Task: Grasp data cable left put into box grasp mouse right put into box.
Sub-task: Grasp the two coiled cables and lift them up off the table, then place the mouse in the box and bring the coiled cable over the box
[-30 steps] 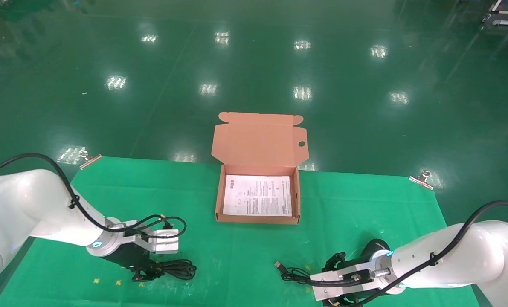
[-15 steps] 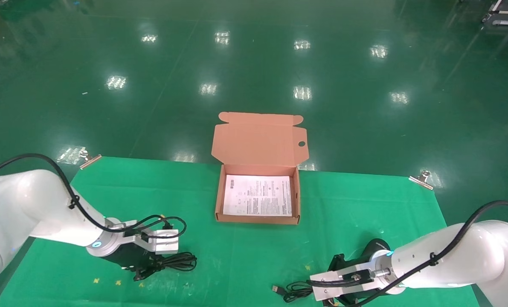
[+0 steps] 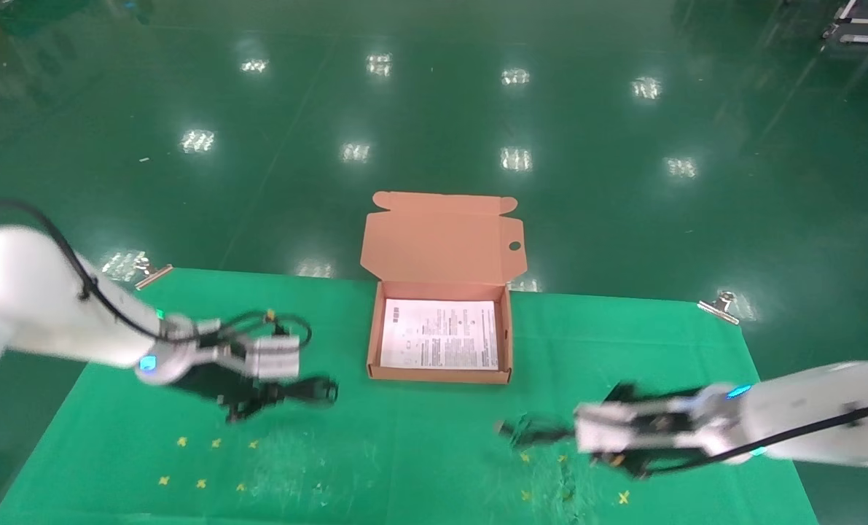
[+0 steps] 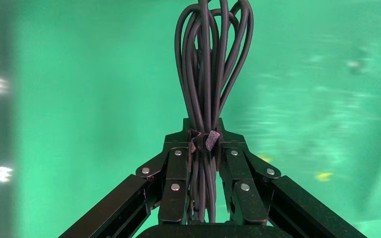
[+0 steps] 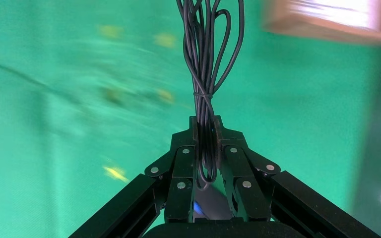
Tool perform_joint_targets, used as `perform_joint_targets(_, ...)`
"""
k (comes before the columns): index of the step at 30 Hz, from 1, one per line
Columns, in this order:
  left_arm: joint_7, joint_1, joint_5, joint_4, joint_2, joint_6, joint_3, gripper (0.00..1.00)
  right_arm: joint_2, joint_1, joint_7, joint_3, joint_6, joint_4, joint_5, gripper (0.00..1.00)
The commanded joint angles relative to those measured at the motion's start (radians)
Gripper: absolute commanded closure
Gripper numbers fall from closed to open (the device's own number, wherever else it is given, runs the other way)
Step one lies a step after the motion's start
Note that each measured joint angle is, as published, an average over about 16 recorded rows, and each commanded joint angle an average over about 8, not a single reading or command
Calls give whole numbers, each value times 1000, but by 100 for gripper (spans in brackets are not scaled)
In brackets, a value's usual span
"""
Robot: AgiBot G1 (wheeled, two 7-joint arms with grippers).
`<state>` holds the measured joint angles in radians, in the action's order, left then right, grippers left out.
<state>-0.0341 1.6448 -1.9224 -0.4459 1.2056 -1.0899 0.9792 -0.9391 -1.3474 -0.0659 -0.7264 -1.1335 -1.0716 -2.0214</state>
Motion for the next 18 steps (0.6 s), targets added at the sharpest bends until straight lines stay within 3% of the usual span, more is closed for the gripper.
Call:
perform_joint_targets(1, 0, 25, -3, -31, -12, -1, -2, 100, 38, -8, -30, 22, 3, -41, 9, 100)
perform_joint_targets(9, -86, 90, -71, -183, -33, 63, 2, 100, 61, -133, -130, 98, 53, -103, -6, 100)
perform_joint_targets(18, -141, 147, -157, -274, -5, 166, 5, 100, -48, -268, -113, 134, 127, -112, 19, 100)
